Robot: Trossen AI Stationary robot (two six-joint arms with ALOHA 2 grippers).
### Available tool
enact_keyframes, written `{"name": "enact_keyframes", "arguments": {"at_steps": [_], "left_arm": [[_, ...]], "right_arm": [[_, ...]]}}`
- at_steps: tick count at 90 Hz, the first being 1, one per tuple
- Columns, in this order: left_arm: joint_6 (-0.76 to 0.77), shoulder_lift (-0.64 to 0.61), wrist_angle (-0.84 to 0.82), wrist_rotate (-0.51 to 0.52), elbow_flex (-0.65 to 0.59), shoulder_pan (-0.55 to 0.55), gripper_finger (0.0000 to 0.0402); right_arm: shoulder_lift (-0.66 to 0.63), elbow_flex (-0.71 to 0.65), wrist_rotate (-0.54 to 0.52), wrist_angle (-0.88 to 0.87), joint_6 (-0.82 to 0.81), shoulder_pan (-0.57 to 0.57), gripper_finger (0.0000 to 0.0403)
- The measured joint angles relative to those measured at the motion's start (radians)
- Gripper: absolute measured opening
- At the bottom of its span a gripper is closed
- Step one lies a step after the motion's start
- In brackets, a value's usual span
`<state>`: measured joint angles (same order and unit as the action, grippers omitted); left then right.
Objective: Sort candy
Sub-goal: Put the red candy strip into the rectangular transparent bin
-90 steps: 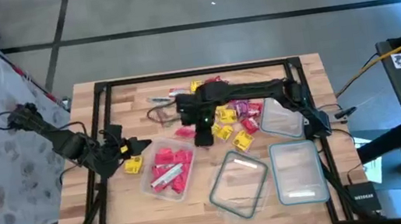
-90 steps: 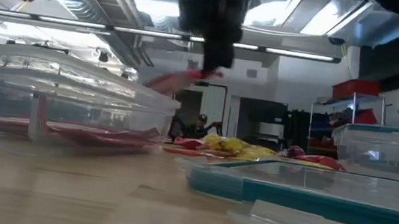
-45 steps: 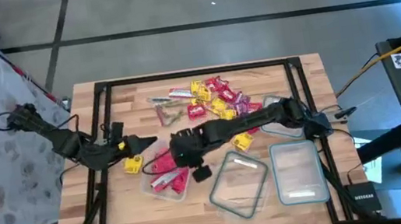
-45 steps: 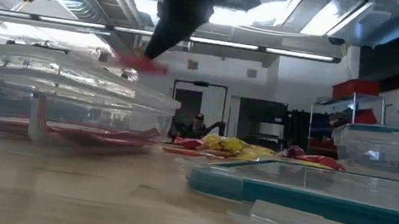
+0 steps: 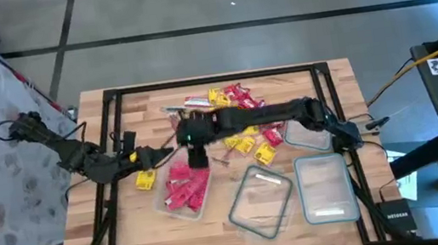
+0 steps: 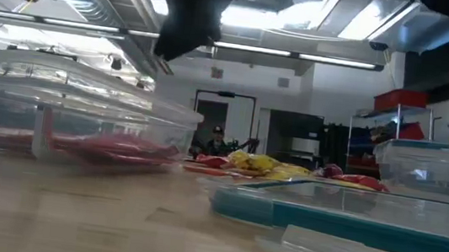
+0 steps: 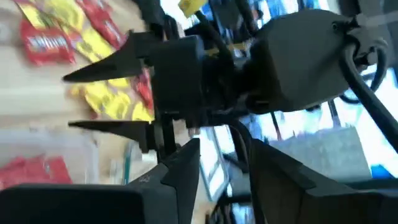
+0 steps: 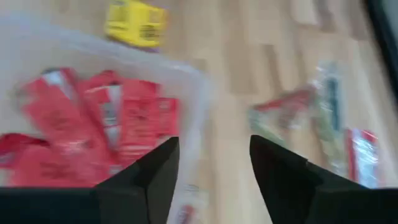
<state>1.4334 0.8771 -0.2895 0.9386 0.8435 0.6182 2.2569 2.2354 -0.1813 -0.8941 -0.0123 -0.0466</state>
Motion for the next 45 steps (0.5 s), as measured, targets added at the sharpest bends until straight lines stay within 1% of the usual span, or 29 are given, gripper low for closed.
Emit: {"name": "enact_keyframes", "arguments": {"at_steps": [5,11,20,26,36,45], "left_arm": [[0.007,0.002,0.004,0.034,0.002,-0.009,0.0123],[0.019,0.002,0.002,0.072,0.002,-0.024,0.0123],[0.019,0.002,-0.002,0.064,0.002,-0.053,0.0123],[0.0,0.0,-0.011,0.051,0.002,-0.074,0.0123],[-0.031,-0.004,-0.017,0.068,0.0,-0.1,0.0123],[-0.069,-0.012,-0.014,0.04,-0.001,-0.136,0.0123]], "right_arm": [[0.002,0.021,-0.034,0.003,0.026,-0.038,0.0186],[0.002,0.028,-0.101,0.031,0.069,-0.071,0.0186],[0.004,0.017,-0.195,0.09,0.11,-0.081,0.0186],[0.008,0.004,-0.198,0.105,0.152,-0.081,0.0186],[0.008,-0.028,-0.132,0.099,0.194,-0.079,0.0186],[0.007,-0.03,-0.095,0.09,0.24,-0.038,0.0186]]}}
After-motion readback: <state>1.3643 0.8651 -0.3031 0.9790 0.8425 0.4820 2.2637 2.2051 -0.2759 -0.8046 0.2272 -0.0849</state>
